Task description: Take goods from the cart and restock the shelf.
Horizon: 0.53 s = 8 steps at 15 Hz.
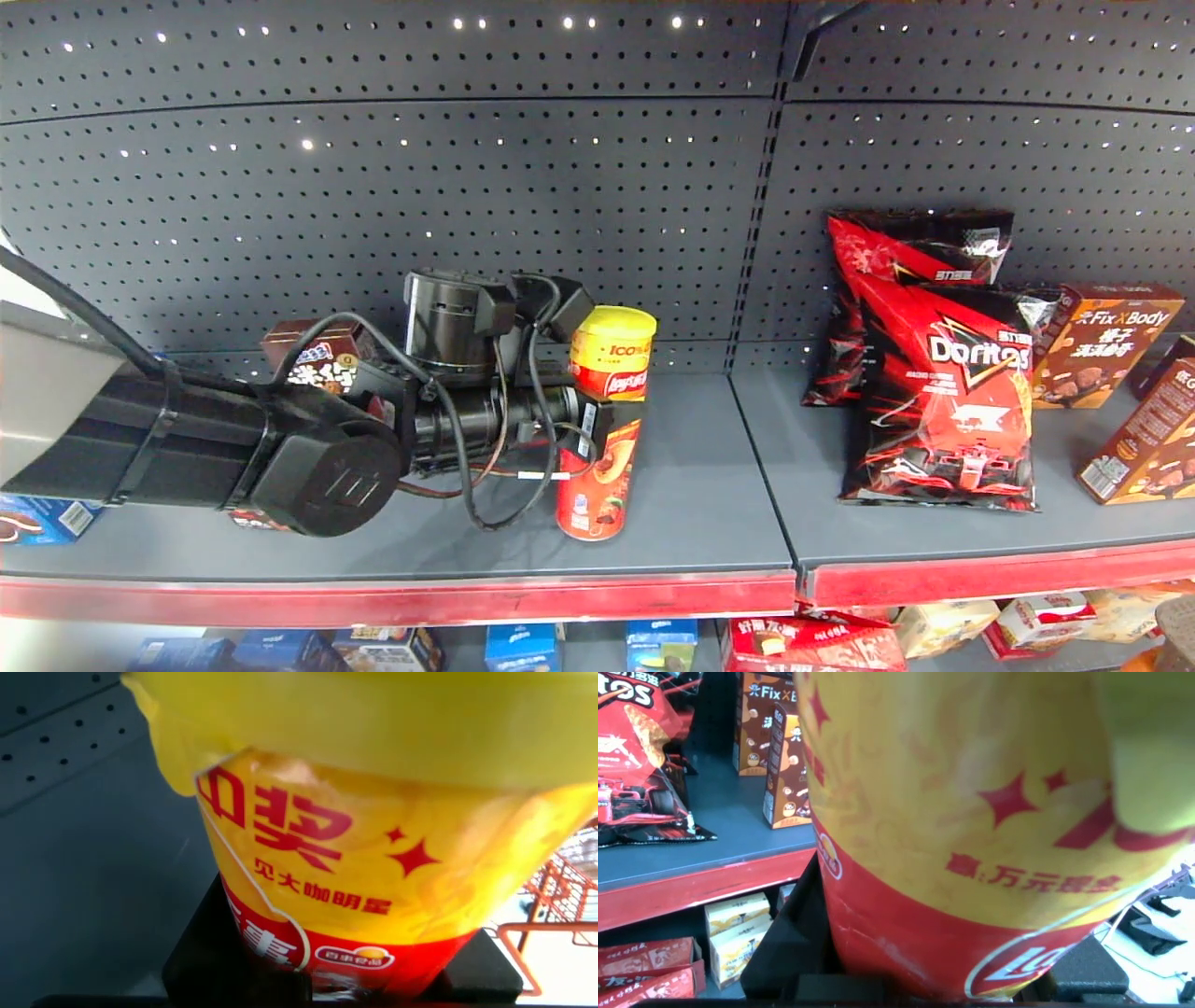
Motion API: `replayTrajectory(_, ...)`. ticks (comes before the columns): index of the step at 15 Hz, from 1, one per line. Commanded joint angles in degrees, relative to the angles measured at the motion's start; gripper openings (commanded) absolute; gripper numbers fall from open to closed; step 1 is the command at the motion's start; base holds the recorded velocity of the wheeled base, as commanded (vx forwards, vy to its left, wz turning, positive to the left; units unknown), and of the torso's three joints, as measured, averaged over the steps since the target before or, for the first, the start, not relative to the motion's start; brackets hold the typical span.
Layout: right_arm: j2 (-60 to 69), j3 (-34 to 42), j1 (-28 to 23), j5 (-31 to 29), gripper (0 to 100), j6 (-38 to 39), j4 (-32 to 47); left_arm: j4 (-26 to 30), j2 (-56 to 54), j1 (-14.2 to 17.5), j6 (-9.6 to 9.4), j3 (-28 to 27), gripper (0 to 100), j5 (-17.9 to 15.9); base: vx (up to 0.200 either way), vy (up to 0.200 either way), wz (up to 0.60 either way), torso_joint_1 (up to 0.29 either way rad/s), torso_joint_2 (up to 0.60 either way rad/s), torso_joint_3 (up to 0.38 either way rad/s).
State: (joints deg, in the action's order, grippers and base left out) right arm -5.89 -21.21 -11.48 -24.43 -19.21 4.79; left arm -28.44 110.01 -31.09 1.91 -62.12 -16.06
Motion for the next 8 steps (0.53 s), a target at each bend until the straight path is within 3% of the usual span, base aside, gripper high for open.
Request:
replayTrajectory(1,-0.09,0.21,-0.03,0.0,0,-0.04,0.04,-0.04,1.88,0.41,0.2,-1.69,0,0.06,0.0,0.0,0.0,0.0,0.0,0.0)
replayTrajectory(8,-0.09,0.73,-0.03,0.08,0,-0.04,0.04,-0.04,2.67,0.41,0.11,-1.16,0,0.06,0.0,0.0,0.0,0.0,0.0,0.0)
